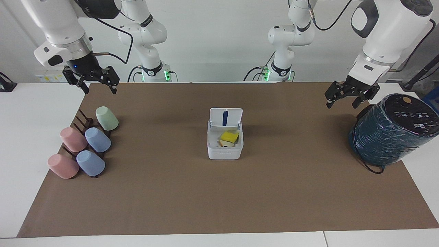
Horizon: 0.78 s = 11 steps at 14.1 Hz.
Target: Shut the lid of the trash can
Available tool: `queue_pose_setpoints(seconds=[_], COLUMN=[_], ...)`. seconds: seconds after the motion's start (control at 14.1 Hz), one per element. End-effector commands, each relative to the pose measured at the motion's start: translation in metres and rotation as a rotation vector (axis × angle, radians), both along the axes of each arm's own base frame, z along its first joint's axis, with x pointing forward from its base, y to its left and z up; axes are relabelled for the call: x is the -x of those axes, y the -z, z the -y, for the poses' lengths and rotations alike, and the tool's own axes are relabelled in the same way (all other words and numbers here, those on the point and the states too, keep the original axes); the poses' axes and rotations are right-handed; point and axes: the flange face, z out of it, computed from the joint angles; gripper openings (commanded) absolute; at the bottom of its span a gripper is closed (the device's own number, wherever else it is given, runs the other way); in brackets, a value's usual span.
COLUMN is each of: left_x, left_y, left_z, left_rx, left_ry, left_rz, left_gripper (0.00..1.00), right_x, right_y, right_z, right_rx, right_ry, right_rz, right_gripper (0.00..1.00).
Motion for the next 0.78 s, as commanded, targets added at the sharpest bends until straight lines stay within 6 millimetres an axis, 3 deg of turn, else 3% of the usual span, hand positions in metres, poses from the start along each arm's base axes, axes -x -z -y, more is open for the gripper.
queue_pose_setpoints(seconds=[0.0, 0.5, 0.71], left_x=[0.001, 0.002, 0.010], left_y=[-0.006, -0.004, 0.003], left_z=[-0.001, 0.010, 0.040], left_rx=[-0.010, -0.006, -0.002], left_ry=[0.016, 0.035, 0.088], left_rz=[-0.004, -0.012, -0.015], left_gripper=[1.00, 1.00, 1.00], right_x=[0.004, 0.004, 0.004], right_y=[-0.003, -0.003, -0.003], right_z=[0.000, 0.000, 0.000], right_rx=[-0.006, -0.006, -0.006], right_ry=[-0.022, -0.023, -0.022], right_rz=[0.006, 0.007, 0.007], right_gripper=[1.00, 1.00, 1.00])
